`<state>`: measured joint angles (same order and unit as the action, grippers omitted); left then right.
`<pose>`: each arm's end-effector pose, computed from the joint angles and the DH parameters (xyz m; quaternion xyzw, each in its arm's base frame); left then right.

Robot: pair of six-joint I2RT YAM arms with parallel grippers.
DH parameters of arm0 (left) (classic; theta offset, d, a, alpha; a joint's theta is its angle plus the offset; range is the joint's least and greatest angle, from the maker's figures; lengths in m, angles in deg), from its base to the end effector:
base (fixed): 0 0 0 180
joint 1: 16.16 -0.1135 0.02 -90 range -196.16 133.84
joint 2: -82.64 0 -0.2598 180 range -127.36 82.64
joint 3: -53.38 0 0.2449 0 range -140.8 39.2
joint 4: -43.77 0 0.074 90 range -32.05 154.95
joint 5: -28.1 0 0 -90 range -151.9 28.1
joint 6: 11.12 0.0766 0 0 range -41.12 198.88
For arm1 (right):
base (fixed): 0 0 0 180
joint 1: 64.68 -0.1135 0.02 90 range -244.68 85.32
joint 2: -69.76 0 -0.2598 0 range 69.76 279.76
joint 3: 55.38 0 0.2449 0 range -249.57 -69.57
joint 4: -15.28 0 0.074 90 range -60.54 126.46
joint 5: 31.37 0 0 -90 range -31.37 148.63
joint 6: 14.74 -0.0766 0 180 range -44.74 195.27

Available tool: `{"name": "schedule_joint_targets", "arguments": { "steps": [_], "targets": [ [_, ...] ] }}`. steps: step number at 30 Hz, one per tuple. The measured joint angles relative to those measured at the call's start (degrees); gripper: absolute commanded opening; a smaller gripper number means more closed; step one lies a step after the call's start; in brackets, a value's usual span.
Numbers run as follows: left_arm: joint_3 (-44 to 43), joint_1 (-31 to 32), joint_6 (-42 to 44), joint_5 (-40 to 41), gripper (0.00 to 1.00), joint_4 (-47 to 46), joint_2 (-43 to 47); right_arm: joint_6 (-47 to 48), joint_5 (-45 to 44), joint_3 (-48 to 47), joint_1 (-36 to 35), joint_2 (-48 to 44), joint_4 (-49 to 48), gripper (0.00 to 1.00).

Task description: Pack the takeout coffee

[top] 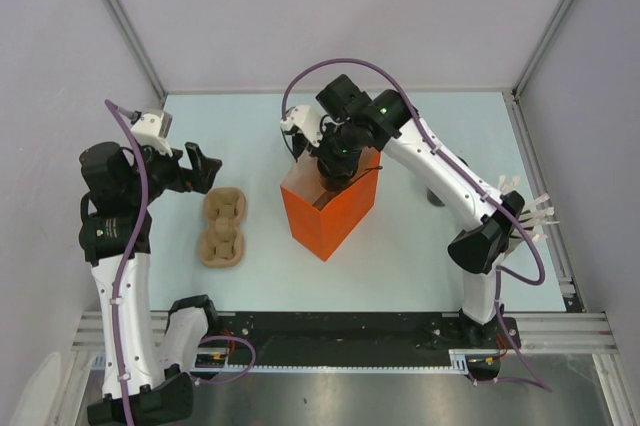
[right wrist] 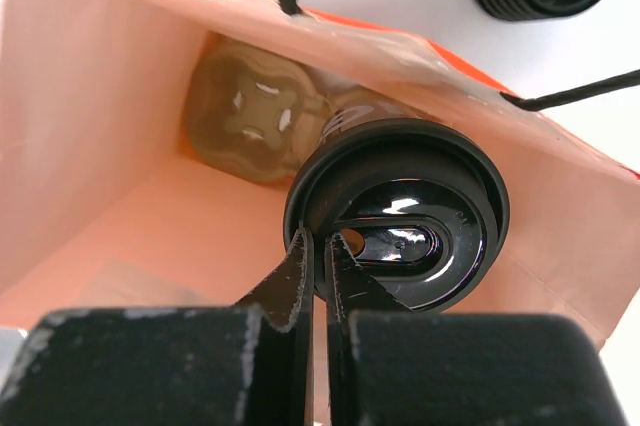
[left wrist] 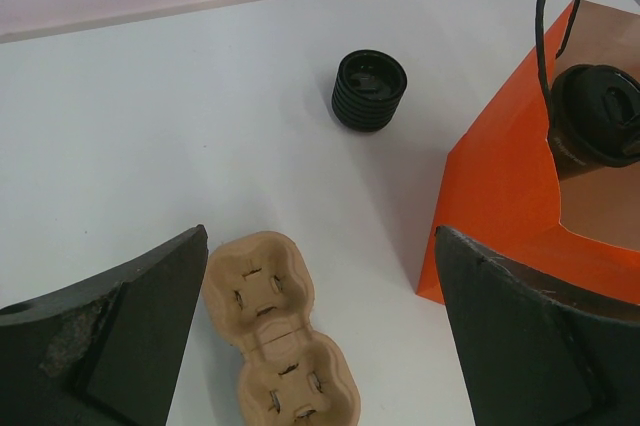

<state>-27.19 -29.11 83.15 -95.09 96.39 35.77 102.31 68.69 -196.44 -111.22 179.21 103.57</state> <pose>0.1817 -0.0013 0.3942 0.1065 0.7901 -0.1464 0.5856 0.2635 0.2975 0.3620 -0.5917 0.7492 0.1311 0.2672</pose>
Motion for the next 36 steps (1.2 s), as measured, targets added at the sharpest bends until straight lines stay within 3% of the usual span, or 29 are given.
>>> {"name": "schedule_joint_targets", "arguments": {
  "steps": [16,22,30,36],
  "targets": [
    [-0.2,0.0,0.0,-0.2,1.0,0.17,-1.18,1.75,-2.1,0.42,0.0,1.03,2.23,0.0],
    [-4.48,0.63,0.02,-0.48,1.0,0.44,-4.57,2.23,-1.62,1.2,0.15,1.03,2.32,0.0],
    [-7.34,4.74,-2.86,-1.97,1.0,-5.81,-7.32,2.36,-0.63,1.75,0.17,1.36,2.4,0.0],
    [-7.34,14.21,-5.4,-1.4,1.0,-12.04,-12.09,2.34,0.52,1.88,0.5,1.38,2.43,0.0]
  ]
}}
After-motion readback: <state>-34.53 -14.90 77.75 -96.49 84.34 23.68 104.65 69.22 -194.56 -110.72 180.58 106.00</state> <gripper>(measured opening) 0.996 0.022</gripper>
